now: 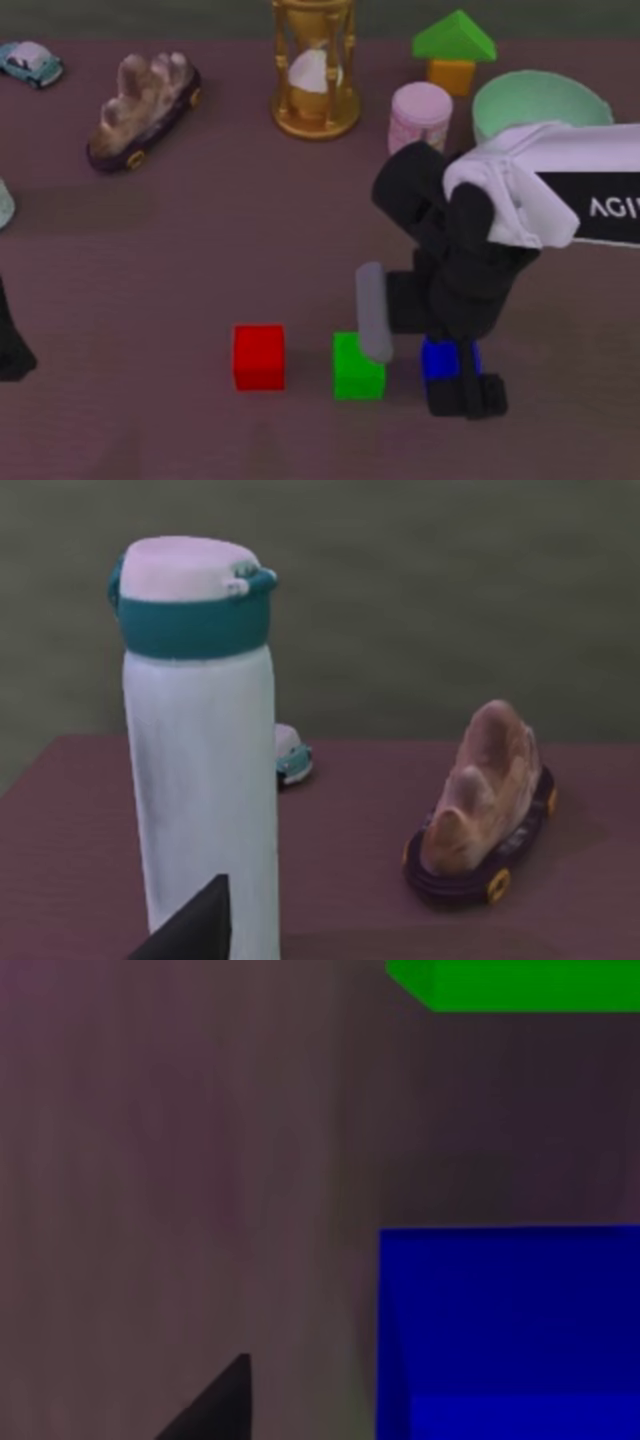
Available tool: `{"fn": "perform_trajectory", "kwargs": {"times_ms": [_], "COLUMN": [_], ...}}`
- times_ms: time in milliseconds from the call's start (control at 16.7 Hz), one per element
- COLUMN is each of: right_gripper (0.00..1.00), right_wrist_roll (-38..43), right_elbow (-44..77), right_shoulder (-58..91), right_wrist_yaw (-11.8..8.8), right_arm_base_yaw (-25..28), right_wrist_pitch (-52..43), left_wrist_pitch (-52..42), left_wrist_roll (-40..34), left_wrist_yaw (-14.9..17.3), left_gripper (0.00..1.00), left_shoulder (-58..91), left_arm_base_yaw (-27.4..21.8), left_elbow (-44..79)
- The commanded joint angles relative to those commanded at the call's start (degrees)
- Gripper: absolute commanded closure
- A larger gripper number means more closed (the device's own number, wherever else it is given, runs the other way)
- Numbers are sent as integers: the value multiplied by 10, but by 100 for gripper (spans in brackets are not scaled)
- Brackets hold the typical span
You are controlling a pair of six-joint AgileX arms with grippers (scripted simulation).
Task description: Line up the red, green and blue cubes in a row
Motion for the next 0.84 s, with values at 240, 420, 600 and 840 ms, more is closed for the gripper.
{"fn": "perform_trajectory", "kwargs": {"times_ms": [240,420,600,840], "right_gripper": [0,0,0,0], "right_wrist_roll": [0,-2,-4,-3], "right_elbow": [0,19,60,96], "right_shoulder": [0,-8,-29,-53], "right_wrist_yaw": [0,0,0,0], "right_arm_base_yaw": [-1,1,3,3], "right_wrist_pitch": [0,-24,-94,-149], "left_wrist_pitch": [0,0,0,0], "left_wrist_roll": [0,0,0,0], "left_wrist_yaw": [0,0,0,0], "left_gripper": [0,0,0,0], "left_shoulder": [0,0,0,0], "left_arm_base_yaw": [0,0,0,0], "left_elbow": [0,0,0,0]}}
